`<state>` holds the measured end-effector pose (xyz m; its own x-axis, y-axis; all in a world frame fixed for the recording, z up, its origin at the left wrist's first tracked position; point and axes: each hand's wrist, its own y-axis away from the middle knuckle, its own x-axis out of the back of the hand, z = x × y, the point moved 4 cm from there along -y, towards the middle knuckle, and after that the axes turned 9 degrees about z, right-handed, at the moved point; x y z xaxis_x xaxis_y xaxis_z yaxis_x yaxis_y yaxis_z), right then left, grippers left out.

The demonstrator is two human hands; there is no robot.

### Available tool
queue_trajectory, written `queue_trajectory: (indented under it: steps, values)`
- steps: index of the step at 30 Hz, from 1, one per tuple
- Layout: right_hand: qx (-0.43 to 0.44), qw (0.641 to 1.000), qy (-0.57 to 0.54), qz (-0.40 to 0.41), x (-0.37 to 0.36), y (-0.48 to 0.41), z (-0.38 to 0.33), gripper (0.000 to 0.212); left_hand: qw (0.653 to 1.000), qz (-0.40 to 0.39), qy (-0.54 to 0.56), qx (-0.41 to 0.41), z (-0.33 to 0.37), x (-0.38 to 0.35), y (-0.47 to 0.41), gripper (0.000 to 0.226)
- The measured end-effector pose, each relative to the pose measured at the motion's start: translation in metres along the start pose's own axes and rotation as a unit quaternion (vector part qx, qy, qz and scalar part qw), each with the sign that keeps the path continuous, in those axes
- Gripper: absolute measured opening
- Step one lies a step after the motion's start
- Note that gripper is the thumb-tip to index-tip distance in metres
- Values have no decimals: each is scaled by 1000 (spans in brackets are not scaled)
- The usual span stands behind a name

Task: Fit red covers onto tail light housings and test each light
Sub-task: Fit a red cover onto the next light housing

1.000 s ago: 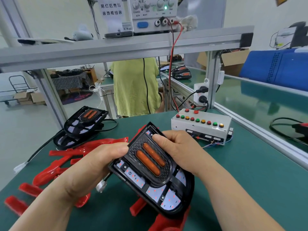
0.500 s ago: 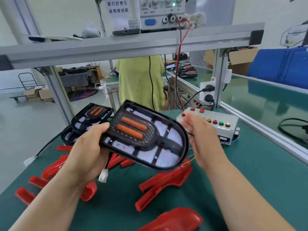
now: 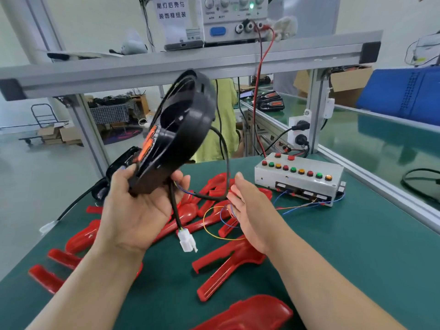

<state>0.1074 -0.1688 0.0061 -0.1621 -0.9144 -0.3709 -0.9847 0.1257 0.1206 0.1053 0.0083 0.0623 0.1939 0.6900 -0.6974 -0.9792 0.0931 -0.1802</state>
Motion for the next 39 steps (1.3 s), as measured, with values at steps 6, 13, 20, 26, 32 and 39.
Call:
queue_trajectory:
  steps: [6,13,20,26,32,39]
  values:
    - [-5,997,-80,10,15,0,-12,35,999,0,-1,49,-17,-2,-2,38]
    - [112,993,-36,-7,29,0,-30,68,985,62,-156,-37,-17,13,-7,48]
    - [-10,982,-152,-111,22,3,-16,42,966,25,-255,-25,-36,12,-1,47]
    - [-14,969,-246,-7,39,-8,-17,32,728,61,-650,-208,-18,4,19,47]
    - [0,948,-311,74,62,-16,-28,20,700,-164,-695,-35,-37,-26,57,41]
    - [5,944,-320,83,70,-22,-27,20,452,-333,-824,74,-72,-30,85,35]
